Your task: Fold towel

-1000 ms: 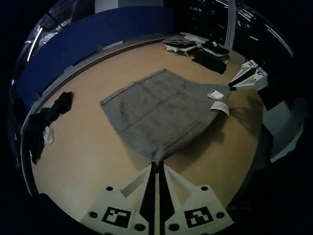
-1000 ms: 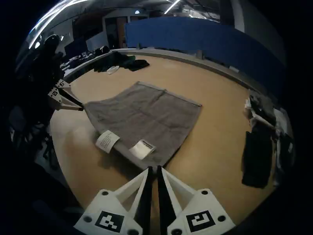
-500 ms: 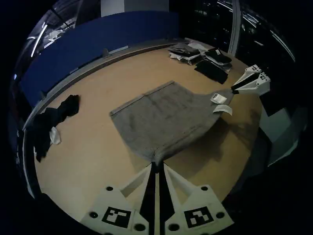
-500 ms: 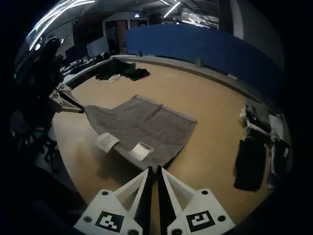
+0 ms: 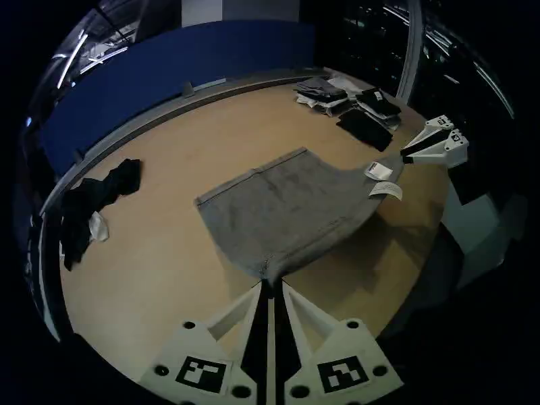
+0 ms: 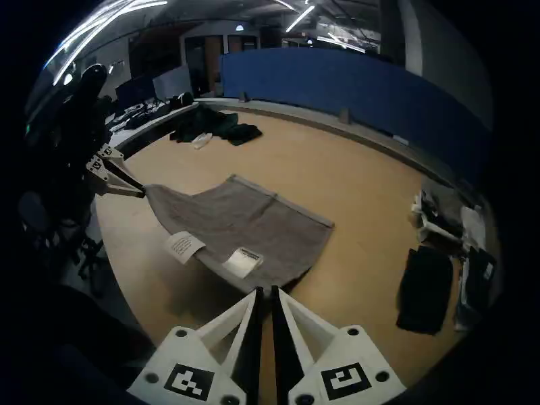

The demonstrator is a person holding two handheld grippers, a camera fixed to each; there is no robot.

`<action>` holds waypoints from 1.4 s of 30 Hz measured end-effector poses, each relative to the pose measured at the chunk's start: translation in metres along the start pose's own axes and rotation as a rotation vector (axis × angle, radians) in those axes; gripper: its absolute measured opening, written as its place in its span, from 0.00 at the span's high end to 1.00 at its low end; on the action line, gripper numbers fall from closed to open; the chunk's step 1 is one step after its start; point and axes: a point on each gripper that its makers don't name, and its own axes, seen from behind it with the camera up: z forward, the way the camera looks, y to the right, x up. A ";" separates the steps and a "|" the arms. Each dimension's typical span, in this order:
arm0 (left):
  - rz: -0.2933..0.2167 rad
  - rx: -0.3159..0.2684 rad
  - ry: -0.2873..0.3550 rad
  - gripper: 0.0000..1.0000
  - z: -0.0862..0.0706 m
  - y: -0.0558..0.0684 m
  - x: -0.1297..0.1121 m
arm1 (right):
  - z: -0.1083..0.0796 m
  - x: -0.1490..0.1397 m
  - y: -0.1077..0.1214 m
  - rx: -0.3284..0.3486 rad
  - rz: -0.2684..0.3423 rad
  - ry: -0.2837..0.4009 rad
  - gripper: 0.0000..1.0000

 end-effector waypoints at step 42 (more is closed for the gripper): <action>-0.068 0.014 -0.061 0.95 0.041 -0.038 0.024 | 0.045 0.019 0.035 -0.004 0.039 -0.033 0.92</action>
